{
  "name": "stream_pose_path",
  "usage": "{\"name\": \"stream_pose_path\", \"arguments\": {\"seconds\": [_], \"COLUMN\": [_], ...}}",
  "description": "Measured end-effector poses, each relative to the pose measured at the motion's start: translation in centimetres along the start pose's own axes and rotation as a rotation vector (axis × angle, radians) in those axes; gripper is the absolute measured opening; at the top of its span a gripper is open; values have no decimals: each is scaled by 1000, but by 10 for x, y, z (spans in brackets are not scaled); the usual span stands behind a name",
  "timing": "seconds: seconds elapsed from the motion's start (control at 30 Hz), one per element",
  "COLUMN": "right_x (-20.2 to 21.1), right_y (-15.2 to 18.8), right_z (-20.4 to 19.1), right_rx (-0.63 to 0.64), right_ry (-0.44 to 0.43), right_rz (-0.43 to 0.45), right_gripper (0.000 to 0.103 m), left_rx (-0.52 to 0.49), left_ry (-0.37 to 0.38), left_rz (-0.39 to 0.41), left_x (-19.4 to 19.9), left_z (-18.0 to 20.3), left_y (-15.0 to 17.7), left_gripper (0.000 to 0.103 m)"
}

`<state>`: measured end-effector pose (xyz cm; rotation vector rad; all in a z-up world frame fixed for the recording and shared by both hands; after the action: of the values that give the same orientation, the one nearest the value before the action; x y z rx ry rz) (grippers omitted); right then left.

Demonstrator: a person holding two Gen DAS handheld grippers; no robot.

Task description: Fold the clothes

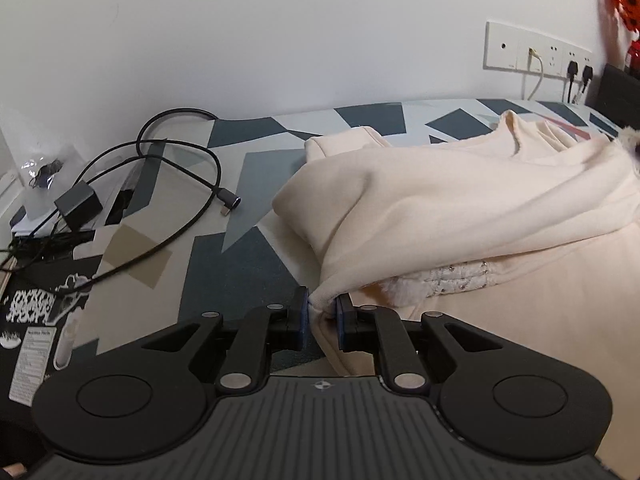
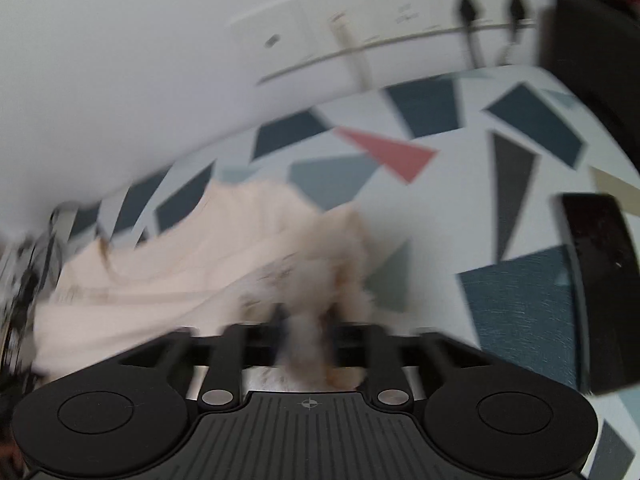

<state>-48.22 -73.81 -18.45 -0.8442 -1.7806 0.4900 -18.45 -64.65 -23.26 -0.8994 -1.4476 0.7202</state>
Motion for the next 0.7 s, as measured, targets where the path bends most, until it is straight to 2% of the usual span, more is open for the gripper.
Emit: {"name": "stream_pose_path", "arguments": {"seconds": [0.1,0.2,0.23,0.27,0.3,0.4,0.47,0.57,0.6,0.63,0.7], "right_x": [16,18,12,5,2,6,1,2,6,13,28], "right_y": [1,12,19,26,30,30,41,46,38,27,3], "right_z": [1,-2,-4,-7,-10,-17,-8,-7,-12,-18,-38], "right_rx": [-20,2,31,74,113,174,182,230,247,264,288], "right_ry": [-23,-56,-50,-29,-15,0,50,111,135,152,138], "right_rz": [31,-27,-61,-95,-114,-105,-168,-195,-175,-141,-67], "right_gripper": [43,41,28,16,11,10,11,25,34,39,45], "left_rx": [-44,-82,-83,-83,-77,-27,-29,-32,-32,-32,-13], "left_ry": [-5,-11,-4,3,5,13,7,-1,-9,-16,-11], "left_rz": [-4,-3,-3,-2,-5,-23,-28,-35,-28,-22,-7], "left_x": [0,1,1,1,1,2,2,2,4,6,10], "left_z": [3,8,9,11,10,2,2,3,3,4,3], "left_y": [-2,-4,-4,-4,-4,0,3,8,8,8,9], "left_gripper": [23,31,31,29,13,14,15,23,29,32,37]}}
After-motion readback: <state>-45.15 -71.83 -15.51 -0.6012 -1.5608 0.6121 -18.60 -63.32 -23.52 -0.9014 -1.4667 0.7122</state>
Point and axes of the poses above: each gripper's, at about its wrist camera, not at the fingertips, and x roughly against the way its jaws point, z to its right, y to its underside, the point moved 6 cm from there along -x, roughly the way its jaws point, and after that the axes turned 13 degrees about z, right-handed, at the moved point
